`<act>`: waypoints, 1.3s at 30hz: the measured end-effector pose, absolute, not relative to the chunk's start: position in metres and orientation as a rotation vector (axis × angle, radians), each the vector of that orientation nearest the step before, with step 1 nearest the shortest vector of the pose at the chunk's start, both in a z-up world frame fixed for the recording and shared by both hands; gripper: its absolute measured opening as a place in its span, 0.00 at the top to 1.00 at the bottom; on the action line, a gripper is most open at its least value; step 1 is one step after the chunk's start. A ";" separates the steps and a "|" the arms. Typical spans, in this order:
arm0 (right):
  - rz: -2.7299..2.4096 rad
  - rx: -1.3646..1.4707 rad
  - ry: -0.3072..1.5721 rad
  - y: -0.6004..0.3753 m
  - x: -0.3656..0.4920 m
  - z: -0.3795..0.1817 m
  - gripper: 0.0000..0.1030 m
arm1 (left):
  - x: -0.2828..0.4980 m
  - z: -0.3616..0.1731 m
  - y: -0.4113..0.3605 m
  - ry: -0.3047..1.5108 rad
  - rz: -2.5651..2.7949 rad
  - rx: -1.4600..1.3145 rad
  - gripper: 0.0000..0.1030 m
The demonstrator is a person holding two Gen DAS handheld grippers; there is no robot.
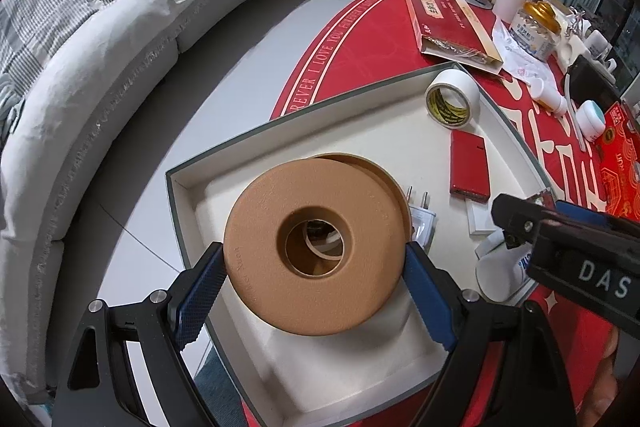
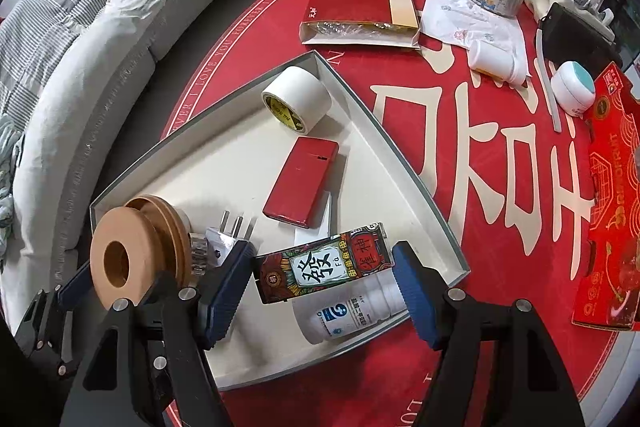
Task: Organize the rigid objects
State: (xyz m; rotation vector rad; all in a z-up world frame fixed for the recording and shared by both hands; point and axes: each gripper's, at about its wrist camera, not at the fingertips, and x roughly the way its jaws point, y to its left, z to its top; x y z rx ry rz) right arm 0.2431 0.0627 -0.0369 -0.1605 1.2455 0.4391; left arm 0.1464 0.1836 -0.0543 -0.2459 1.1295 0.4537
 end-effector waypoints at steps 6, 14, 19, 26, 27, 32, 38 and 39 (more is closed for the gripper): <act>0.457 -0.163 1.273 0.064 0.245 -0.043 0.17 | 0.147 -0.057 0.186 1.130 0.445 -0.267 0.07; 0.463 -0.162 1.229 0.058 0.237 -0.030 0.01 | 0.131 -0.042 0.186 1.082 0.428 -0.278 0.00; 0.480 -0.088 1.179 0.040 0.223 -0.010 0.01 | 0.105 -0.010 0.183 0.951 0.391 -0.303 0.00; 0.518 0.020 1.199 0.022 0.205 0.019 0.01 | 0.066 0.043 0.164 0.795 0.316 -0.266 0.00; 0.515 0.022 1.212 0.020 0.203 0.022 0.01 | 0.064 0.047 0.161 0.800 0.310 -0.261 0.00; 0.532 0.036 1.243 0.012 0.181 0.045 0.01 | 0.056 0.065 0.138 0.907 0.349 -0.199 0.00; 0.534 0.003 1.241 0.011 0.166 0.069 0.01 | 0.047 0.071 0.136 1.019 0.389 -0.329 0.00; 0.535 -0.008 1.239 0.011 0.165 0.072 0.01 | 0.045 0.073 0.137 1.030 0.396 -0.346 0.00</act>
